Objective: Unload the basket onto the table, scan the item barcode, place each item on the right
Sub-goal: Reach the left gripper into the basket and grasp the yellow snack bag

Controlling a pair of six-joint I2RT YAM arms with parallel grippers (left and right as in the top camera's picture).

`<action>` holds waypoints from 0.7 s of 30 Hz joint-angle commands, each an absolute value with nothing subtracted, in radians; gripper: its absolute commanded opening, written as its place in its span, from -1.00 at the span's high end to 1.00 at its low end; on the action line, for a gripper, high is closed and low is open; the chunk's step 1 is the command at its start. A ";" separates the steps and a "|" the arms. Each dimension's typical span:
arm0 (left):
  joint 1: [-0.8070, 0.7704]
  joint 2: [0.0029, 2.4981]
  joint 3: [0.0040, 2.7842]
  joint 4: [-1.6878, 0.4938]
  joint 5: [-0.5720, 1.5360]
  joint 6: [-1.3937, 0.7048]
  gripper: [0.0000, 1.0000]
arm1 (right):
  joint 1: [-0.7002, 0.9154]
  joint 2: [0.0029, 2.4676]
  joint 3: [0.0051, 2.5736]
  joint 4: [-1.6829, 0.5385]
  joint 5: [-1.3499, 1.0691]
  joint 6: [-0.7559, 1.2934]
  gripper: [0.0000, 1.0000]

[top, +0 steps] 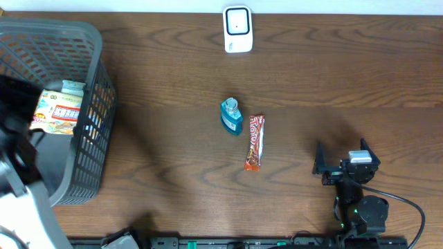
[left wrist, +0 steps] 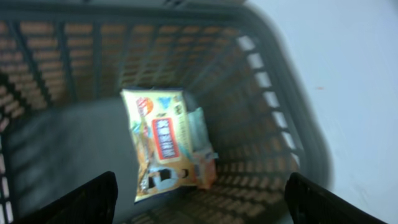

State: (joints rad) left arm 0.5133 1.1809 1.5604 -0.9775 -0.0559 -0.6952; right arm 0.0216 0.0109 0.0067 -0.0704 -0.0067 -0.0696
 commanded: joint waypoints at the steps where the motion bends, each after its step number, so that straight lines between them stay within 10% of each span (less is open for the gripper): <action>1: 0.612 1.283 1.566 -0.992 0.124 -0.732 -0.73 | 0.019 0.006 0.006 -0.075 -0.009 -0.068 -0.99; 21: 0.667 1.912 1.552 -0.958 0.167 -0.709 -0.73 | 0.019 0.006 0.006 -0.075 -0.009 -0.068 -0.99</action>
State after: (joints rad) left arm 0.6621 1.8858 1.5589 -0.9596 0.2016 -0.7254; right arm 0.0216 0.0109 0.0067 -0.0708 -0.0067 -0.0696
